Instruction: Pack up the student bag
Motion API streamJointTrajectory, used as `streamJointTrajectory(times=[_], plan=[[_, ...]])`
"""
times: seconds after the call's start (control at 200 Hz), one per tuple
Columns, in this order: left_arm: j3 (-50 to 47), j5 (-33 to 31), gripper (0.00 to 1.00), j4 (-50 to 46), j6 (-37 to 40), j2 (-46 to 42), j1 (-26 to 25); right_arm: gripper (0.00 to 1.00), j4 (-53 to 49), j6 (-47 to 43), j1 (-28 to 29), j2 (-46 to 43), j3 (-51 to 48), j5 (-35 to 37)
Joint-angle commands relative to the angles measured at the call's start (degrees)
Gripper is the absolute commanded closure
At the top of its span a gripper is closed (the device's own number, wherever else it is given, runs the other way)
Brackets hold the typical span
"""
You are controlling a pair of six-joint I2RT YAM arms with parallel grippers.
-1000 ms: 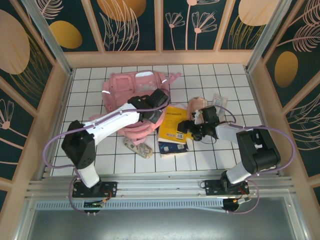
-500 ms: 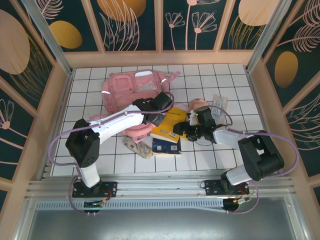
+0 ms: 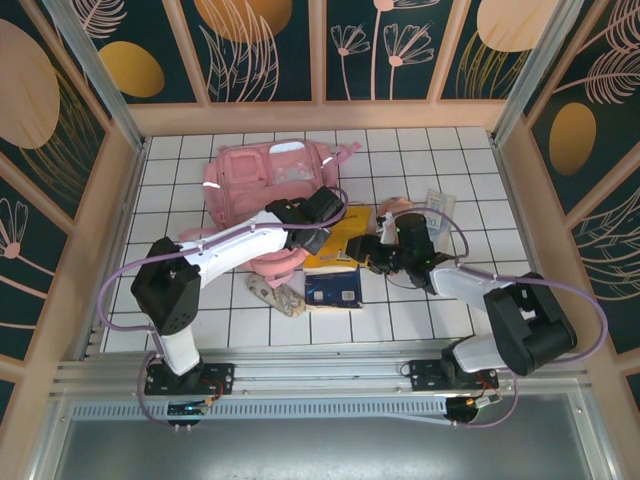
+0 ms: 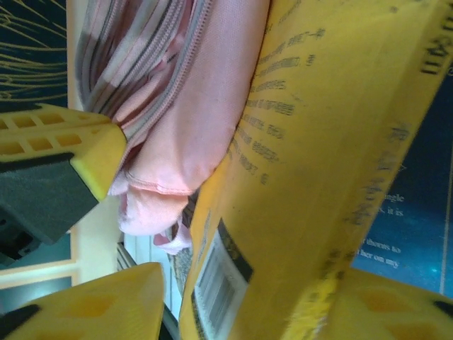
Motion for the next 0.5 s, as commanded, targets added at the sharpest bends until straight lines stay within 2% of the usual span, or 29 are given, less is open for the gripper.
streamJointTrajectory(times=[0.0,0.115,0.205,0.36,0.43,0.495], plan=[[0.0,2.6,1.0,1.6,-0.4,-2.1,-1.2,0.61,5.9,1.5,1.0,3.5,0.9,-0.4],[0.8,2.1,1.0,0.6,-0.3,-2.4,-1.2,1.0,5.0,1.8,1.2,6.0,3.0,0.8],[2.7,0.8,1.0,-1.2,-0.3,-2.9,-1.2,1.0,-0.5,0.6,1.2,3.8,4.5,3.3],[10.3,-3.3,1.0,-7.3,-0.9,-3.3,-1.1,1.0,-21.5,-7.1,1.5,-6.8,11.4,5.7],[15.1,-5.0,1.0,-9.7,-1.1,-3.2,-1.0,1.0,-29.4,-10.3,1.0,-11.3,15.8,4.5],[19.5,-5.9,1.0,-13.5,-1.2,-2.7,-1.0,1.0,-33.2,-11.1,-0.2,-14.1,18.7,0.0]])
